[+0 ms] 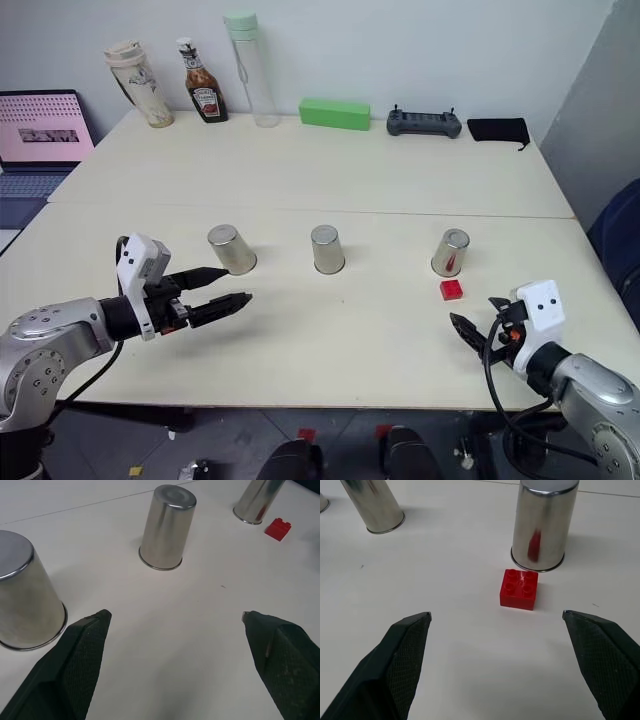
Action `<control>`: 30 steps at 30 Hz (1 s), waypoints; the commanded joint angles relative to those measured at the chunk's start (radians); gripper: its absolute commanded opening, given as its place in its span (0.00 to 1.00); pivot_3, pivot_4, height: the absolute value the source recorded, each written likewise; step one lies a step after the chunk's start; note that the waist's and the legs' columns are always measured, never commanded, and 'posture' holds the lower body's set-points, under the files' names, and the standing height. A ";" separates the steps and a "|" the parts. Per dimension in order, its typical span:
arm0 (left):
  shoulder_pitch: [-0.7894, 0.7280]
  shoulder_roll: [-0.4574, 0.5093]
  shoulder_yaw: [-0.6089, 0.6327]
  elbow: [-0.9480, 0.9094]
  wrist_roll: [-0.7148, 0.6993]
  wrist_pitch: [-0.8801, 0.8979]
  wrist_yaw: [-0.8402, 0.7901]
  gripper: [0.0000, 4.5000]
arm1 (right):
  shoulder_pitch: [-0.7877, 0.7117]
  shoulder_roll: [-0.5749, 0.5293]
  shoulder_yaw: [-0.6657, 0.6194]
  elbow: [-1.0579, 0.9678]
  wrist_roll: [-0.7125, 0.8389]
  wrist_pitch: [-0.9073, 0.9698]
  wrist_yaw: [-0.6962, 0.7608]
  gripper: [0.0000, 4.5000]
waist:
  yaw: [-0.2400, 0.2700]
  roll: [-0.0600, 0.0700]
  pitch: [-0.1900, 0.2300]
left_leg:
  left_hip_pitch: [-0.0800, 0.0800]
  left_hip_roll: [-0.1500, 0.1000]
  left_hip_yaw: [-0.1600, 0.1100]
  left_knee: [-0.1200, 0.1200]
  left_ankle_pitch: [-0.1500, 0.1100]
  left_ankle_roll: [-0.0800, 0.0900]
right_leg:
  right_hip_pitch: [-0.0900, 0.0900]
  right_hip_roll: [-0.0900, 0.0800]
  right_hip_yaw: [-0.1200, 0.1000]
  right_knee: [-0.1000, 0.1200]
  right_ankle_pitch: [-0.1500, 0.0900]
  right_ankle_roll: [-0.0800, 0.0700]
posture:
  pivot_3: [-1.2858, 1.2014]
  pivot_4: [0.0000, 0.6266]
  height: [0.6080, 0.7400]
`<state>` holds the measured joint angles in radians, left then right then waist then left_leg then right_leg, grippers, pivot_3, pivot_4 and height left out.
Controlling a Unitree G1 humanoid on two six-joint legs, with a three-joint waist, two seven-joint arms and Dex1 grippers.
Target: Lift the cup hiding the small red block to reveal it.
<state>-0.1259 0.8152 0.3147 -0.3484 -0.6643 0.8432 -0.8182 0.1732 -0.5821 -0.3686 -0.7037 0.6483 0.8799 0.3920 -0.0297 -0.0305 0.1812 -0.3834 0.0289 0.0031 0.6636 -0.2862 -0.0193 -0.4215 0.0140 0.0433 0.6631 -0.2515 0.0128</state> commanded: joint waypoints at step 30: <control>-0.027 0.030 0.001 0.007 -0.008 -0.013 -0.031 1.00 | -0.028 0.001 -0.003 0.008 -0.003 -0.040 -0.011 0.99 | 0.000 0.000 0.000 | 0.001 0.000 0.000 0.001 0.000 0.000 | 0.000 0.000 0.000 0.001 0.000 0.000 | 0.52 0.24 1.00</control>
<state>-0.1385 0.8266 0.3087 -0.3375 -0.6660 0.8429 -0.8419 0.1435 -0.5800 -0.3667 -0.6896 0.6478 0.8667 0.3721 -0.0297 -0.0306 0.1810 -0.3828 0.0287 0.0033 0.6645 -0.2861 -0.0193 -0.4211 0.0141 0.0435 0.6646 -0.2514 0.0128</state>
